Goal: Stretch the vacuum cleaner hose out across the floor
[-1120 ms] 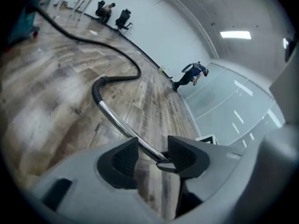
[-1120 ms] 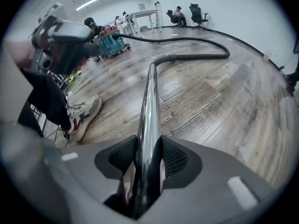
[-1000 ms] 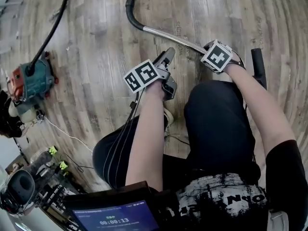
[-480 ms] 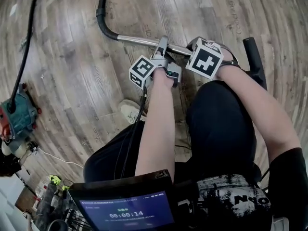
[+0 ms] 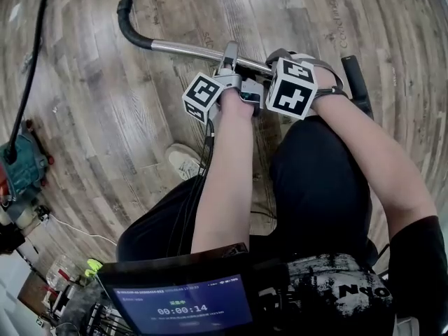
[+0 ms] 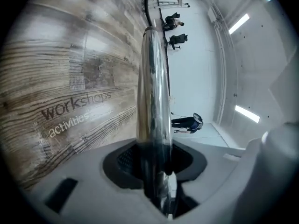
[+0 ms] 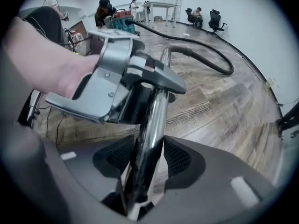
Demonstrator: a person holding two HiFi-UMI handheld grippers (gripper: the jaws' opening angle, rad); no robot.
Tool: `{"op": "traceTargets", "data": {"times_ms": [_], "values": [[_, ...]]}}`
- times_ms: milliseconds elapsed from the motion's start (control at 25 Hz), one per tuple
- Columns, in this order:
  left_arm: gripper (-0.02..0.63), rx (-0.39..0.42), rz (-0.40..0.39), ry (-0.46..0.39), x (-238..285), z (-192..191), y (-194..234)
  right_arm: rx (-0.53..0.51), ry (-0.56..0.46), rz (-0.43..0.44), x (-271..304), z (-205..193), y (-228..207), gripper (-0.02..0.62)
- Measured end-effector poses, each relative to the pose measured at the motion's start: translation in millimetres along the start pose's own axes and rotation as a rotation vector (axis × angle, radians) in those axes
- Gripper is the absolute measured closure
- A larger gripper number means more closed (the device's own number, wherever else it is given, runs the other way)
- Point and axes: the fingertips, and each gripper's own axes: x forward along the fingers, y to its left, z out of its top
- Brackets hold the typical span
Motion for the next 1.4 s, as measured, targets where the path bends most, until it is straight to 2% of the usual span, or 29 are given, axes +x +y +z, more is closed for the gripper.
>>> {"op": "traceTargets", "data": {"times_ms": [120, 200, 280, 360, 440, 560, 640, 720, 920, 1040, 1160, 1400], "values": [[0.469, 0.020, 0.009, -0.020, -2, 4, -14, -0.019, 0.071, -0.016, 11, -15, -1, 0.387], [0.469, 0.030, 0.025, -0.035, -4, 5, -22, -0.027, 0.102, -0.012, 13, -23, 0, 0.420], [0.469, 0.053, 0.034, -0.038, -5, 2, -28, -0.034, 0.092, 0.000, 11, -24, 1, 0.449], [0.468, 0.091, 0.023, -0.013, -7, 2, -33, -0.027, 0.062, 0.035, 6, -22, 7, 0.448], [0.460, 0.143, 0.009, -0.037, -11, 23, -39, -0.011, 0.029, 0.095, 2, -22, 17, 0.444], [0.467, 0.139, -0.015, -0.175, -25, 85, -47, -0.027, -0.004, 0.163, -4, -30, 30, 0.445], [0.482, 0.143, -0.036, -0.170, -27, 100, -54, -0.042, -0.019, 0.189, -5, -38, 33, 0.443], [0.491, 0.156, -0.062, -0.159, -28, 94, -63, -0.037, -0.012, 0.165, 0, -45, 28, 0.446], [0.492, 0.243, -0.054, -0.178, -30, 89, -80, -0.010, 0.021, -0.018, 19, -41, -3, 0.434], [0.492, 0.253, -0.058, -0.173, -30, 86, -87, -0.062, 0.008, -0.082, 22, -25, -10, 0.479], [0.491, 0.268, -0.053, -0.166, -29, 85, -88, -0.049, -0.005, -0.089, 27, -20, -14, 0.532], [0.494, 0.337, -0.054, -0.082, -27, 79, -107, -0.015, -0.024, -0.006, 14, -16, -4, 0.538]]}}
